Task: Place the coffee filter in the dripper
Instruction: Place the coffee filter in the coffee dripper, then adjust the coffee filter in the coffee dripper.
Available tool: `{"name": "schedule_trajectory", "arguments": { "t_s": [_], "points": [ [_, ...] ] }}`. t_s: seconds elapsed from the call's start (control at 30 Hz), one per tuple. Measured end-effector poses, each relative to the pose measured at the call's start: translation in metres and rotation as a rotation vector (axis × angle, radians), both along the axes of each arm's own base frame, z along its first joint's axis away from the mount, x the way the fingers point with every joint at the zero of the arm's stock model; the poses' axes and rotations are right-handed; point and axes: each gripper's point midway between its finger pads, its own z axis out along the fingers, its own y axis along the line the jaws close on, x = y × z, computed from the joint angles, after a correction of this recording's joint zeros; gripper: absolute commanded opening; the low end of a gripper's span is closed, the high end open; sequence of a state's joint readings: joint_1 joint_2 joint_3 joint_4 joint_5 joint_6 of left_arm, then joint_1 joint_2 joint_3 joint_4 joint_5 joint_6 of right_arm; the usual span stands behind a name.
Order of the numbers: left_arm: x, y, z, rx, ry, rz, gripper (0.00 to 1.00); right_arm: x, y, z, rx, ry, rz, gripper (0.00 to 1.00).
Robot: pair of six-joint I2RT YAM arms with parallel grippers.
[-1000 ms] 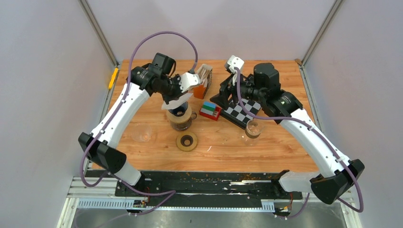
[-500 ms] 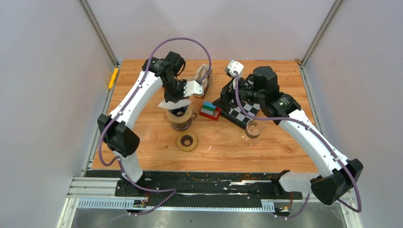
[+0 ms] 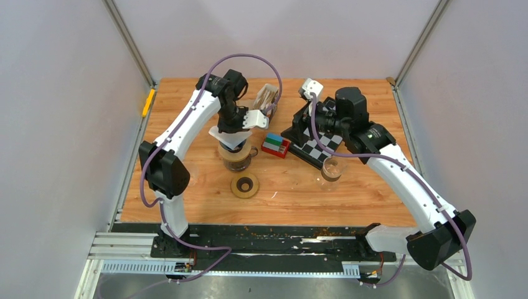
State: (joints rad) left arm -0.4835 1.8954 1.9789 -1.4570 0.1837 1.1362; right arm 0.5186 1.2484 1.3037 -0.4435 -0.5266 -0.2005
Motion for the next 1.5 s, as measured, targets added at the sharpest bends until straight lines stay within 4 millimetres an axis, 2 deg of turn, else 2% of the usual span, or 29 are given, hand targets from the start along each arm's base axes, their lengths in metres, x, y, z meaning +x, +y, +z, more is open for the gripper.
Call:
{"name": "schedule_trajectory", "arguments": {
  "t_s": [0.37,0.8,1.23,1.37,1.5],
  "points": [
    [0.000,-0.005,0.000,-0.023,0.005,0.006,0.31,0.002,-0.004,-0.001,0.015,0.008,-0.006,0.76],
    [0.008,-0.003,0.014,-0.074,-0.045,0.122,0.51,0.002,-0.005,-0.004,0.024,0.015,-0.003,0.76],
    [0.004,0.037,0.010,-0.167,0.026,0.437,0.57,0.004,-0.004,-0.005,0.042,0.031,-0.013,0.73],
    [0.007,0.043,0.002,-0.199,0.054,0.546,0.57,0.008,-0.001,-0.011,0.048,0.065,-0.027,0.73],
    [0.006,0.044,-0.003,-0.231,0.072,0.640,0.57,0.018,0.005,-0.029,0.038,0.128,-0.046,0.74]
  ]
}}
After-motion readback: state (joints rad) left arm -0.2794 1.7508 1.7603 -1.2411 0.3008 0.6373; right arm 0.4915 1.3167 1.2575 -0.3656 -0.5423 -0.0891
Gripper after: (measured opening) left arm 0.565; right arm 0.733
